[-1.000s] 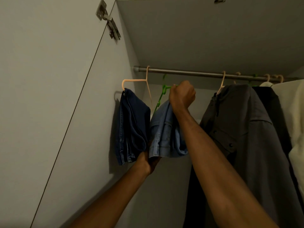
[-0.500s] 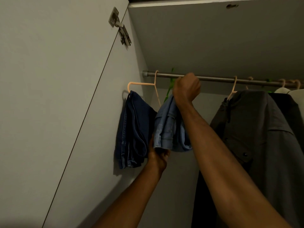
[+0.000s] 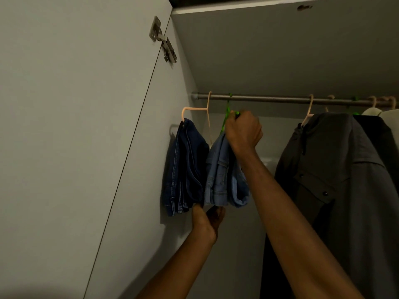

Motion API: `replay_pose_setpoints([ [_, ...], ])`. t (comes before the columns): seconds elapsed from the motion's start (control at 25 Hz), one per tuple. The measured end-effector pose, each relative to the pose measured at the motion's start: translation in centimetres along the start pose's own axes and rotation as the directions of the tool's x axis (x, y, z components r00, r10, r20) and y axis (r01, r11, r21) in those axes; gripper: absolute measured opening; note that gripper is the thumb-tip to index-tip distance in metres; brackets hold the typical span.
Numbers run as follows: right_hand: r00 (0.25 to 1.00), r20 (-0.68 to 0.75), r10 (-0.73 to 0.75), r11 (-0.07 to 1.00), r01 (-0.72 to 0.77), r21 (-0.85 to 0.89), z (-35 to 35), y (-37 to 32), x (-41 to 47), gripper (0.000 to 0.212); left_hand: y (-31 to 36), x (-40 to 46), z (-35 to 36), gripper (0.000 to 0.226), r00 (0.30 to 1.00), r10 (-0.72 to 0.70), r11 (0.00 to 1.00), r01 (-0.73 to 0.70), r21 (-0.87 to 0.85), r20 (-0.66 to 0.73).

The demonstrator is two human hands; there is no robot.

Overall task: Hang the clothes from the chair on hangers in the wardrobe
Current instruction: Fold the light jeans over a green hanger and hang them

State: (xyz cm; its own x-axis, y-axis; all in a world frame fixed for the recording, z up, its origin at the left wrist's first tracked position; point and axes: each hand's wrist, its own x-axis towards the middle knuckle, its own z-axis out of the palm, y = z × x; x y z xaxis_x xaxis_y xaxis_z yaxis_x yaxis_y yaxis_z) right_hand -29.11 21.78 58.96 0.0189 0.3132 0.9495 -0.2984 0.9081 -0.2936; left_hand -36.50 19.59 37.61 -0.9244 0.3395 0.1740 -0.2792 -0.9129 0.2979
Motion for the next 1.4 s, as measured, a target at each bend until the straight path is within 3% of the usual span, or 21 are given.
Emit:
replay_pose_setpoints([
  [0.12, 0.997, -0.074, 0.019, 0.981, -0.004, 0.196, -1.0, 2.1, -0.5, 0.059, 0.9, -1.8, -2.2, 0.034, 0.997, -0.058, 0.944, 0.072, 0.322, -0.054],
  [0.16, 0.994, -0.096, 0.057, 0.971, -0.033, 0.239, -1.1, 3.3, -0.5, 0.06, 1.1, -2.5, -2.9, 0.03, 0.997, 0.015, 0.875, 0.026, 0.484, -0.081],
  [0.2, 0.992, -0.079, 0.097, 0.962, -0.073, 0.263, -1.0, 4.5, -0.6, 0.056, 1.2, -3.2, -3.4, 0.031, 0.983, 0.173, 0.774, -0.098, 0.626, -0.06],
  [0.24, 0.991, -0.018, 0.134, 0.951, -0.123, 0.283, -0.7, 5.7, -0.7, 0.05, 1.3, -4.1, -3.4, 0.036, 0.925, 0.379, 0.641, -0.286, 0.713, 0.03],
  [0.28, 0.984, 0.078, 0.161, 0.934, -0.178, 0.311, 0.0, 7.0, -0.7, 0.044, 1.6, -4.8, -2.8, 0.042, 0.801, 0.57, 0.466, -0.499, 0.731, 0.184],
  [0.36, 0.946, 0.265, 0.187, 0.901, -0.272, 0.337, 1.0, 8.9, -1.0, 0.051, 2.5, -6.3, -0.4, 0.04, 0.454, 0.739, 0.064, -0.783, 0.618, 0.498],
  [0.4, 0.923, 0.335, 0.192, 0.88, -0.313, 0.357, 1.3, 9.4, -1.3, 0.062, 3.0, -6.3, 1.1, 0.034, 0.307, 0.75, -0.1, -0.823, 0.559, 0.586],
  [0.44, 0.895, 0.401, 0.195, 0.839, -0.364, 0.404, 1.6, 9.7, -1.5, 0.072, 3.7, -6.0, 2.7, 0.034, 0.205, 0.745, -0.226, -0.818, 0.53, 0.634],
  [0.48, 0.861, 0.473, 0.187, 0.766, -0.43, 0.478, 2.0, 9.9, -1.7, 0.077, 4.2, -5.6, 4.3, 0.048, 0.167, 0.732, -0.3, -0.792, 0.532, 0.661],
  [0.52, 0.82, 0.548, 0.163, 0.683, -0.495, 0.537, 2.4, 10.1, -1.7, 0.079, 4.7, -5.0, 5.9, 0.068, 0.203, 0.709, -0.322, -0.758, 0.567, 0.675],
  [0.6, 0.751, 0.657, 0.073, 0.579, -0.568, 0.585, 3.2, 9.8, -1.8, 0.075, 5.1, -3.6, 8.5, 0.108, 0.388, 0.648, -0.32, -0.642, 0.697, 0.655],
  [0.64, 0.736, 0.677, 0.025, 0.582, -0.561, 0.589, 3.5, 9.5, -1.9, 0.072, 5.2, -3.0, 9.3, 0.122, 0.469, 0.623, -0.316, -0.582, 0.749, 0.627],
  [0.72, 0.723, 0.69, -0.026, 0.62, -0.53, 0.578, 3.8, 8.5, -2.5, 0.065, 6.3, -1.4, 9.8, 0.126, 0.536, 0.595, -0.325, -0.521, 0.789, 0.599],
  [0.88, 0.722, 0.687, -0.088, 0.708, -0.439, 0.553, 5.8, 6.5, -3.0, 0.056, 10.1, 1.1, 8.4, 0.052, 0.489, 0.56, -0.332, -0.607, 0.722, 0.668],
  [0.96, 0.723, 0.681, -0.12, 0.71, -0.416, 0.568, 7.6, 5.4, -3.7, 0.058, 11.5, 1.6, 7.8, 0.033, 0.452, 0.568, -0.338, -0.634, 0.696, 0.688],
  [1.2, 0.773, 0.628, -0.084, 0.763, -0.356, 0.539, 9.7, 6.9, -5.2, 0.08, 11.7, 2.0, 6.5, 0.029, 0.404, 0.535, -0.421, -0.635, 0.648, 0.742],
  [1.4, 0.817, 0.572, -0.07, 0.794, -0.302, 0.528, 7.3, 8.6, -5.9, 0.078, 8.5, 0.6, 5.6, 0.036, 0.375, 0.559, -0.483, -0.579, 0.657, 0.74],
])
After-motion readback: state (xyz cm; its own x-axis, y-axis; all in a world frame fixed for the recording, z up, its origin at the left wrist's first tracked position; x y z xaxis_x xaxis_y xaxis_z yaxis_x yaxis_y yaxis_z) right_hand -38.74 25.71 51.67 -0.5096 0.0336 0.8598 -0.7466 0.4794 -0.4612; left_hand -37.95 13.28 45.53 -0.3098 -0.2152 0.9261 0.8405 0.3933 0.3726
